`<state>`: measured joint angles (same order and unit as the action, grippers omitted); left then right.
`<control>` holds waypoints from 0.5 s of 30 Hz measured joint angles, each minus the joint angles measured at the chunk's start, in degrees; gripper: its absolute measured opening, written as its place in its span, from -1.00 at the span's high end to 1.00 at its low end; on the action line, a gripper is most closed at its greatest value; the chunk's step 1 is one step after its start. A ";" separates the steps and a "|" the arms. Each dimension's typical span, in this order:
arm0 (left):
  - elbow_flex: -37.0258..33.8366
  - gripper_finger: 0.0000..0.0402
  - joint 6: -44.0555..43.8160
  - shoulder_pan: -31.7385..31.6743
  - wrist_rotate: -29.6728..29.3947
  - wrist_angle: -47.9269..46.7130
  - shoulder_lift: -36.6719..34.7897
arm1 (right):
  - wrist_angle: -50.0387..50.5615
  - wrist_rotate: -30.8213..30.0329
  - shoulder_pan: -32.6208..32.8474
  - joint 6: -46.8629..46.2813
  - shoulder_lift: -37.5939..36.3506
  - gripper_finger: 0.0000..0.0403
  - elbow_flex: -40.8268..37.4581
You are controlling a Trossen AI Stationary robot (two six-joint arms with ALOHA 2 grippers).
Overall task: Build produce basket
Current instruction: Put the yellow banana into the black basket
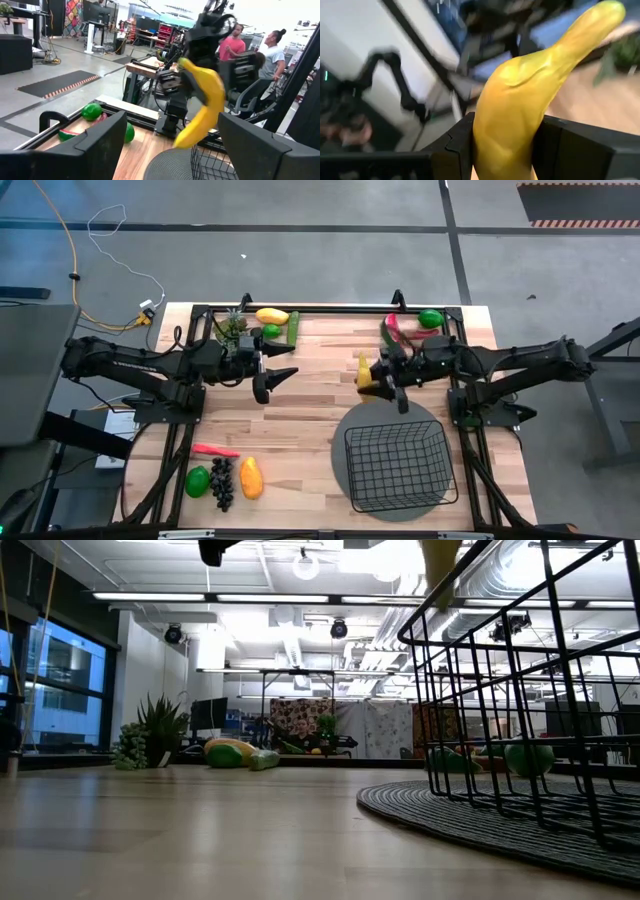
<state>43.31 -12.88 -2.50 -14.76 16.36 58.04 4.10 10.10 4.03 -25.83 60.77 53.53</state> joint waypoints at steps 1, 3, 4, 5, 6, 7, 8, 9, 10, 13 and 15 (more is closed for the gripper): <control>0.02 -0.50 0.00 0.00 0.00 0.00 0.00 | 4.81 0.02 1.15 0.25 0.01 0.39 2.14; 0.01 -0.50 0.00 0.00 0.00 -0.02 0.00 | 13.06 0.00 3.44 -0.25 0.02 0.39 6.15; 0.00 -0.50 0.02 0.00 0.00 -0.02 0.00 | 16.29 -0.06 4.70 -1.67 0.02 0.39 7.74; 0.02 -0.50 0.01 0.00 0.00 0.00 0.00 | 19.33 -0.19 6.06 -3.46 0.02 0.39 9.23; 0.02 -0.50 0.02 0.00 0.00 -0.02 0.00 | 21.49 -0.23 7.53 -5.79 0.02 0.39 10.30; 0.02 -0.50 0.05 0.00 0.00 -0.02 0.02 | 22.64 -0.50 9.14 -7.94 0.02 0.39 11.06; 0.02 -0.50 0.36 0.00 0.00 -0.10 0.02 | 22.97 -1.27 10.94 -10.31 0.01 0.39 11.42; 0.02 -0.50 0.99 0.00 0.00 -0.26 0.02 | 23.03 -2.56 12.83 -12.74 -0.02 0.39 11.44; 0.00 -0.50 1.72 0.00 -0.02 -0.32 0.02 | 23.38 -4.14 14.84 -14.88 0.02 0.39 11.44; 0.01 -0.50 4.29 0.00 -0.02 -0.29 0.02 | 24.52 -8.74 20.28 -21.21 1.22 0.39 11.44; 0.02 -0.50 6.18 0.00 -0.51 -0.30 0.02 | 26.33 -11.07 23.31 -24.94 2.85 0.39 11.44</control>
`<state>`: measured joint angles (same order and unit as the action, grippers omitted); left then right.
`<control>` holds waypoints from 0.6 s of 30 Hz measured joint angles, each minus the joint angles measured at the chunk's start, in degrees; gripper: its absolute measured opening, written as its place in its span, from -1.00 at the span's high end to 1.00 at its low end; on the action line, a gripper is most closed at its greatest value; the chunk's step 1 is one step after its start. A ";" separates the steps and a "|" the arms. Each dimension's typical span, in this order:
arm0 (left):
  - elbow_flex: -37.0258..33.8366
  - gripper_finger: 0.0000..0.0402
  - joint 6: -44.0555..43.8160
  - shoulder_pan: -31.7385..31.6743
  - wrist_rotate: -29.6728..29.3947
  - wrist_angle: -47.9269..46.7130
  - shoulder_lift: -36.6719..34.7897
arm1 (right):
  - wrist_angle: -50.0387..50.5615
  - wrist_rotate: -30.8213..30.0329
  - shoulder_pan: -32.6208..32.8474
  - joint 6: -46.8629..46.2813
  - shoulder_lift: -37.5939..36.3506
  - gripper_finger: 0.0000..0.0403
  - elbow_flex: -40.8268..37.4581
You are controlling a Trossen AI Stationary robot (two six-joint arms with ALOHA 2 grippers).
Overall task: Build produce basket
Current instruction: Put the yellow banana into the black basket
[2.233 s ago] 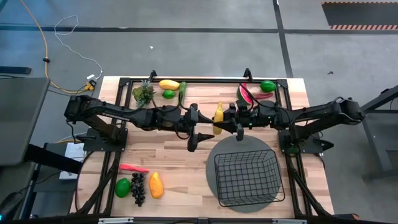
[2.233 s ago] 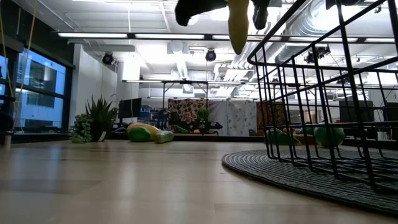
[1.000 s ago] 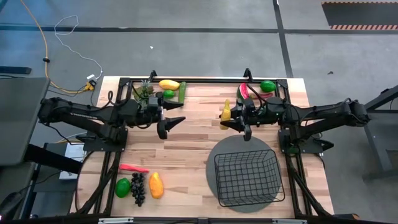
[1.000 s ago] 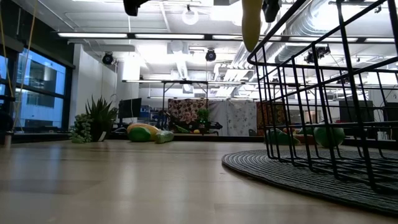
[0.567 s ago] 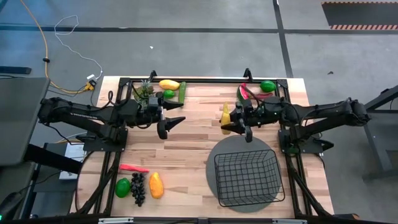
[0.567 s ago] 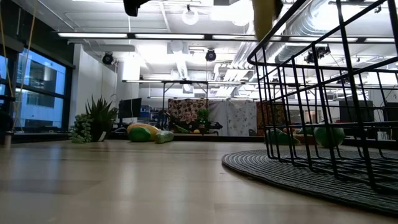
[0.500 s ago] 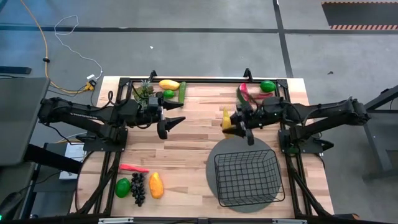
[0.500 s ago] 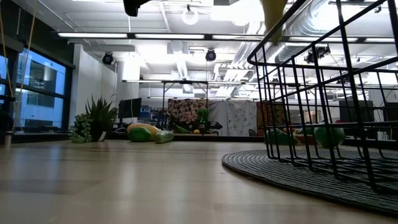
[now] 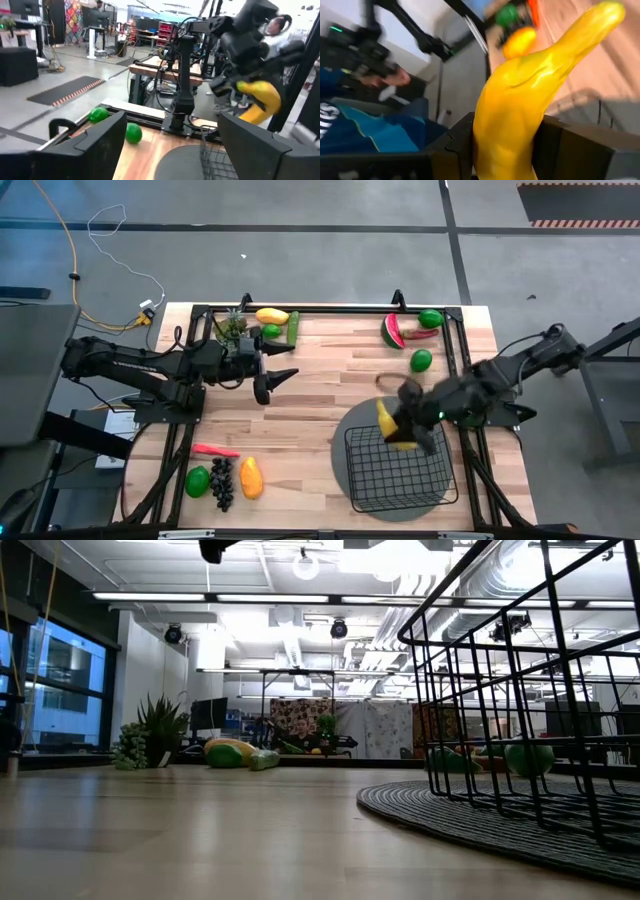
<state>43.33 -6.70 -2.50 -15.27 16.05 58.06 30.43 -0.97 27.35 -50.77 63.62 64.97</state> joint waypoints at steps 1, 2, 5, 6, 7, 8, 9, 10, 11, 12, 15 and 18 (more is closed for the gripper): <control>0.00 -0.50 1.01 0.00 -0.50 0.00 0.00 | 0.68 -0.83 1.15 -1.79 0.99 0.39 0.00; -0.01 -0.50 1.89 0.00 -0.81 0.02 0.00 | 1.34 -1.60 2.02 -3.32 2.06 0.39 0.00; 0.00 -0.50 4.12 -0.13 -0.87 0.00 0.00 | 4.99 -2.09 3.91 -6.59 5.69 0.39 0.00; 0.00 -0.50 4.76 -0.13 -0.89 0.02 0.00 | 6.40 -2.06 4.28 -7.42 6.93 0.39 0.00; 0.00 -0.50 5.28 -0.13 -0.89 0.02 0.00 | 7.86 -2.02 4.50 -7.74 8.05 0.39 0.00; 0.00 -0.50 5.78 -0.13 -0.99 0.02 0.00 | 9.33 -1.90 4.70 -7.76 9.29 0.39 0.00; 0.00 -0.50 6.23 -0.13 -1.00 0.02 0.00 | 10.57 -1.62 4.75 -7.61 10.44 0.39 0.00; 0.00 -0.50 6.67 -0.15 -1.00 0.02 0.00 | 11.49 -1.34 4.75 -6.96 11.56 0.39 0.00; 0.00 -0.50 7.15 -0.15 -1.00 0.02 0.00 | 12.07 -0.89 4.69 -5.59 12.70 0.39 0.00; 0.00 -0.50 7.54 -0.15 -1.00 0.02 0.00 | 12.30 -0.45 4.55 -4.19 13.72 0.39 0.00; 0.00 -0.50 8.85 -0.15 -1.02 0.02 0.00 | 12.16 1.80 4.07 -0.26 16.82 0.39 0.00; 0.00 -0.50 9.51 -0.15 -1.85 0.04 0.00 | 12.18 4.12 4.05 2.67 19.91 0.39 0.00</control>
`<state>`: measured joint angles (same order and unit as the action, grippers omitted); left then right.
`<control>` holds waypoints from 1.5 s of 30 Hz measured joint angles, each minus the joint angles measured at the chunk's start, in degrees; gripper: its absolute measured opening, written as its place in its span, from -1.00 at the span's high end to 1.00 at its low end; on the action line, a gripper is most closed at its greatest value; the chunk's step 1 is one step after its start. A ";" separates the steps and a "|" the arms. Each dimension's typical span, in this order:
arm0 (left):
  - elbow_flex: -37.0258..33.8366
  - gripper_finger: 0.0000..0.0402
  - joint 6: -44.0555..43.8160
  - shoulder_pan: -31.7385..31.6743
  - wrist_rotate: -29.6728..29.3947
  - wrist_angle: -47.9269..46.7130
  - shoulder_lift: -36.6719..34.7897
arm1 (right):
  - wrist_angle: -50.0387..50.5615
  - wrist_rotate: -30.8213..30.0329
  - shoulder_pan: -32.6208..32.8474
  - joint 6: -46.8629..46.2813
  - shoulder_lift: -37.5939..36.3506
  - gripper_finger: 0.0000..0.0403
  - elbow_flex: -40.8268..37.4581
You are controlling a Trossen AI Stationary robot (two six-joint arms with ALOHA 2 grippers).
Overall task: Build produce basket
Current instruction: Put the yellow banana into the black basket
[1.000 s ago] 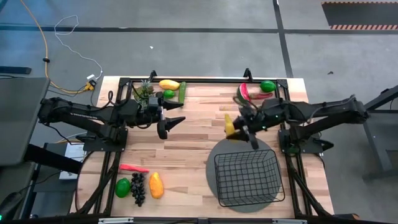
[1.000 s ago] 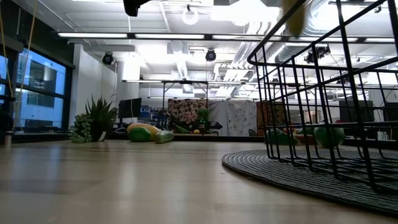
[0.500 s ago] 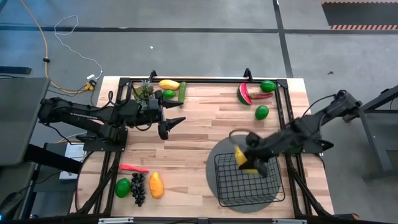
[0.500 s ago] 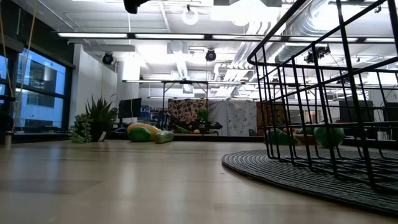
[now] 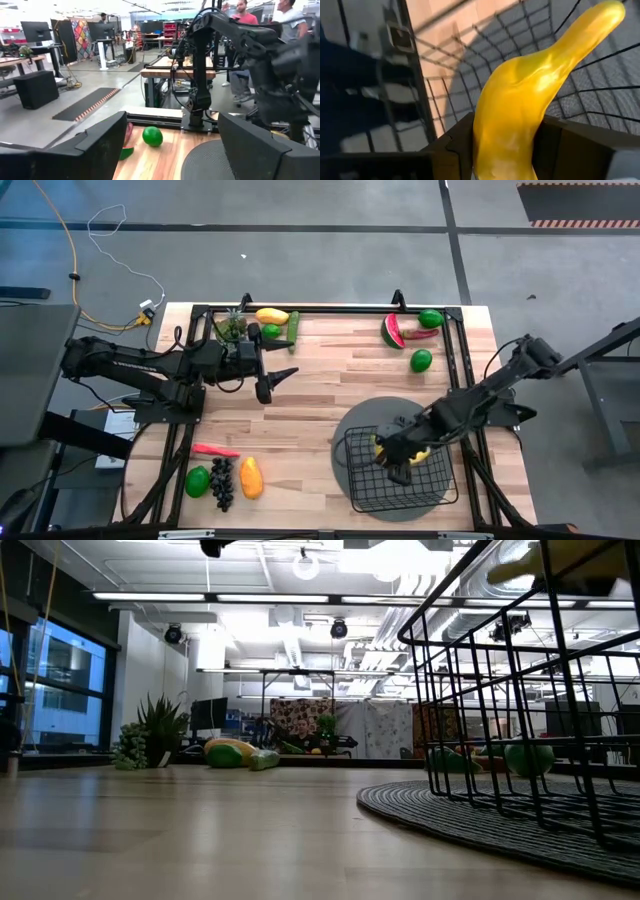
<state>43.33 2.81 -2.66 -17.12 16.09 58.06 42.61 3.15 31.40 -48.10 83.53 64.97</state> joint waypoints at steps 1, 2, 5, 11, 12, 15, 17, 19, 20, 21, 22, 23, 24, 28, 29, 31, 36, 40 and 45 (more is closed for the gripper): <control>0.00 -0.50 0.00 0.00 -0.36 -0.02 0.00 | -0.02 0.16 0.21 1.31 1.07 0.39 0.00; 0.00 -0.50 0.01 0.00 -0.67 -0.01 0.00 | -0.11 0.18 0.49 2.94 2.19 0.39 0.00; 0.00 -0.50 0.81 0.00 -2.01 0.01 0.00 | -0.67 -0.18 0.90 8.54 5.42 0.39 0.00; 0.00 -0.50 0.81 0.00 -2.21 0.02 0.00 | -0.59 -0.59 0.09 10.69 11.10 0.39 -0.02; 0.00 -0.50 0.80 0.00 -2.22 0.01 0.00 | -0.71 -0.63 -0.06 11.06 11.90 0.39 -0.02; 0.00 -0.50 0.79 0.00 -3.13 0.03 0.00 | -1.30 -0.61 -0.60 11.10 13.91 0.39 -0.02; 0.00 -0.50 0.83 0.00 -3.26 0.05 0.00 | -1.52 -0.59 -0.64 11.10 15.03 0.39 -0.04; 0.00 -0.50 0.83 0.00 -3.26 0.19 0.00 | -1.60 -1.00 -0.66 11.02 15.84 0.39 -0.04; 0.00 -0.50 0.83 0.00 -3.26 0.26 0.00 | -1.59 -1.02 -0.66 10.74 16.21 0.39 -0.04; 0.00 -0.50 0.79 0.00 -3.26 0.32 0.00 | -1.59 -1.00 -0.66 10.62 16.51 0.39 -0.07; 0.00 -0.50 0.65 0.00 -3.26 0.37 0.00 | -1.75 -0.90 -0.66 10.45 16.65 0.39 -0.07; 0.00 -0.50 0.54 0.00 -3.26 0.38 0.00 | -2.11 -0.56 -0.66 9.85 16.68 0.39 -0.07; 0.00 -0.50 0.46 0.00 -3.26 0.38 0.00 | -2.39 -0.40 -0.66 9.27 16.66 0.39 -0.07; 0.00 -0.50 0.44 0.00 -3.26 0.38 0.00 | -2.57 -0.16 -0.63 8.40 16.66 0.39 -0.07; 0.00 -0.50 0.44 0.00 -3.26 0.39 0.00 | -2.58 -0.78 -0.62 8.63 16.66 0.39 -0.12; 0.00 -0.50 0.44 0.00 -3.26 0.38 0.00 | -2.54 -2.29 -0.62 8.92 16.65 0.39 -0.17; 0.00 -0.50 0.42 0.00 -3.26 0.38 0.00 | -2.60 -3.66 -1.31 7.58 16.65 0.39 -0.17; 0.00 -0.50 0.30 0.00 -3.26 0.39 0.00 | -2.61 -3.79 -2.07 5.93 16.65 0.39 -0.19; 0.00 -0.50 0.20 0.00 -3.26 0.42 0.00 | -2.62 -4.12 -2.66 5.92 16.66 0.33 -0.20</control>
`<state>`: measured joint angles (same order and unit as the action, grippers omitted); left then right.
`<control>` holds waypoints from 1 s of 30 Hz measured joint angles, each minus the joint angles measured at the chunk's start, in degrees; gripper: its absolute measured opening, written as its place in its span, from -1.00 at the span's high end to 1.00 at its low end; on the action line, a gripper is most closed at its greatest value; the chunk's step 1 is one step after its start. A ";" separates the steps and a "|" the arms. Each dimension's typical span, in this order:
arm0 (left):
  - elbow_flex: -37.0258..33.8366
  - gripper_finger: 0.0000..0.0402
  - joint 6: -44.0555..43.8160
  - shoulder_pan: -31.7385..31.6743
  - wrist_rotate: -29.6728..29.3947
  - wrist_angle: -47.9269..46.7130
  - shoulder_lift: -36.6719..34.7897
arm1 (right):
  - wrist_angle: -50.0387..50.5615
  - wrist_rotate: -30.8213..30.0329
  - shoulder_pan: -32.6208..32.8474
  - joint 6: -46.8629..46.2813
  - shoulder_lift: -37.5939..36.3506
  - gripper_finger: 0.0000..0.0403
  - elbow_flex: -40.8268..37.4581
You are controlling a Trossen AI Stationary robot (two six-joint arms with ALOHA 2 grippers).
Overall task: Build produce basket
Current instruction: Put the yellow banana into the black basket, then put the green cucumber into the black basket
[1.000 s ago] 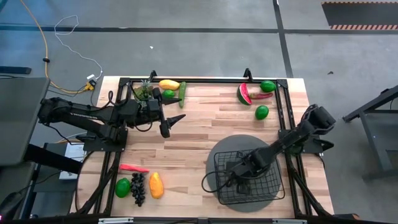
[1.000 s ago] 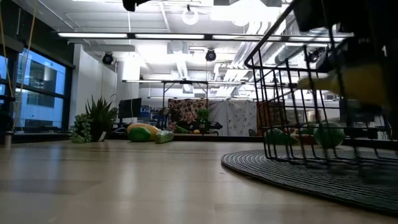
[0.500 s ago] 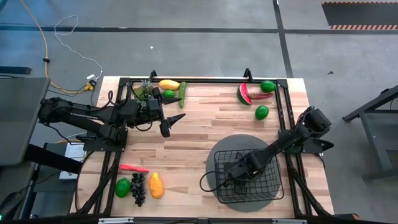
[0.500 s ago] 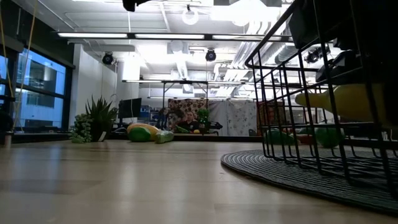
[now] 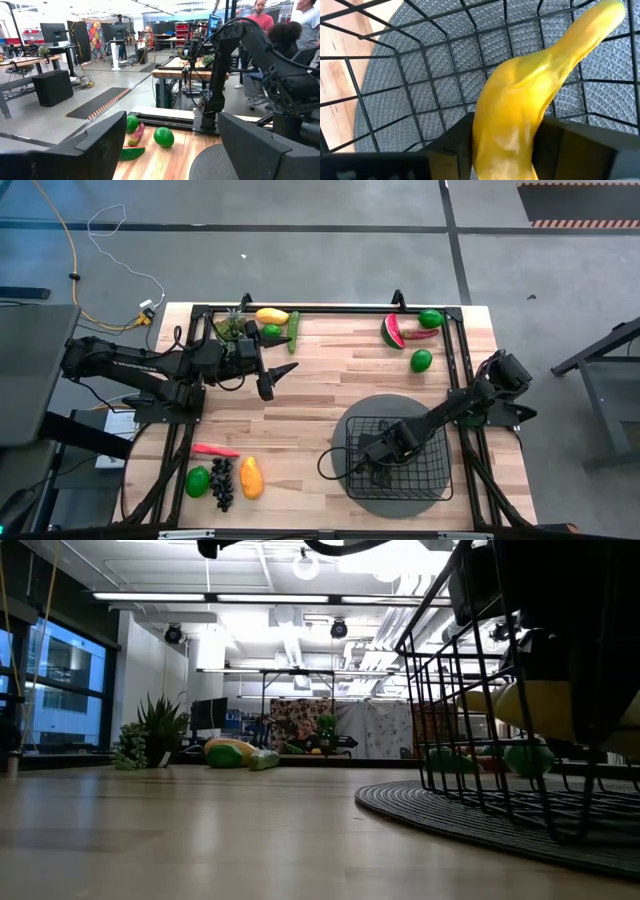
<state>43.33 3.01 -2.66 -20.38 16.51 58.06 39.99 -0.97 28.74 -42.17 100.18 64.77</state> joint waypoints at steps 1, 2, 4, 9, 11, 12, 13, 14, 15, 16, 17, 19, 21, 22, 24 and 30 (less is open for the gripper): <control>0.00 -0.50 -0.10 0.00 0.00 0.02 0.00 | -0.02 0.00 -0.08 -0.13 0.00 0.30 0.00; 0.00 -0.50 -0.66 0.00 0.00 0.02 0.00 | -0.02 0.02 -0.16 -0.58 0.00 0.27 0.01; 0.00 -0.50 -1.76 0.00 0.00 0.02 0.00 | -0.01 0.00 -0.21 -1.39 0.00 0.18 0.00; 0.00 -0.50 -2.39 0.00 0.00 0.02 0.00 | 0.13 0.02 -0.25 -1.52 0.00 -0.05 0.00; 0.00 -0.50 -2.40 0.00 0.00 0.03 0.00 | 0.11 0.03 -0.43 -1.96 0.00 -0.10 0.00; 0.00 -0.50 -2.39 0.00 0.00 0.02 0.00 | 0.19 0.13 -0.55 -2.68 0.00 -0.12 0.02; 0.00 -0.50 -2.38 0.00 0.00 0.03 0.00 | 0.85 0.37 -0.64 -2.89 0.00 -0.13 0.24; 0.00 -0.50 -2.38 0.00 0.00 0.04 0.00 | 1.98 0.37 -0.67 -2.73 0.00 -0.13 0.77; 0.00 -0.50 -2.38 0.00 0.00 0.04 0.00 | 2.99 0.35 -0.64 -1.84 0.00 -0.13 1.51; 0.00 -0.50 -2.38 0.00 0.00 0.04 0.00 | 4.03 0.35 -0.66 -0.70 -0.01 -0.13 2.40; 0.00 -0.50 -2.38 0.00 0.00 0.04 0.00 | 5.47 0.36 -0.67 0.64 -0.11 -0.13 3.34; 0.00 -0.50 -2.38 0.00 0.00 0.04 0.00 | 8.65 0.60 -0.37 3.13 -0.73 -0.12 4.93; 0.00 -0.50 -2.38 0.00 0.00 0.03 0.00 | 9.87 1.30 0.21 5.00 -2.08 -0.12 5.86; 0.00 -0.50 -2.38 0.00 0.00 0.04 0.00 | 10.54 1.54 0.51 5.67 -3.11 -0.12 5.97; 0.00 -0.50 -2.38 0.00 0.02 0.02 0.00 | 11.59 2.07 1.05 6.02 -5.73 -0.12 5.49; 0.00 -0.50 -2.88 0.00 0.44 0.04 0.00 | 11.64 1.69 2.24 -0.42 -17.82 -0.12 -1.63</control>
<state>43.33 0.13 -2.66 -19.94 16.56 58.06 51.63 0.71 30.98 -42.59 82.37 63.15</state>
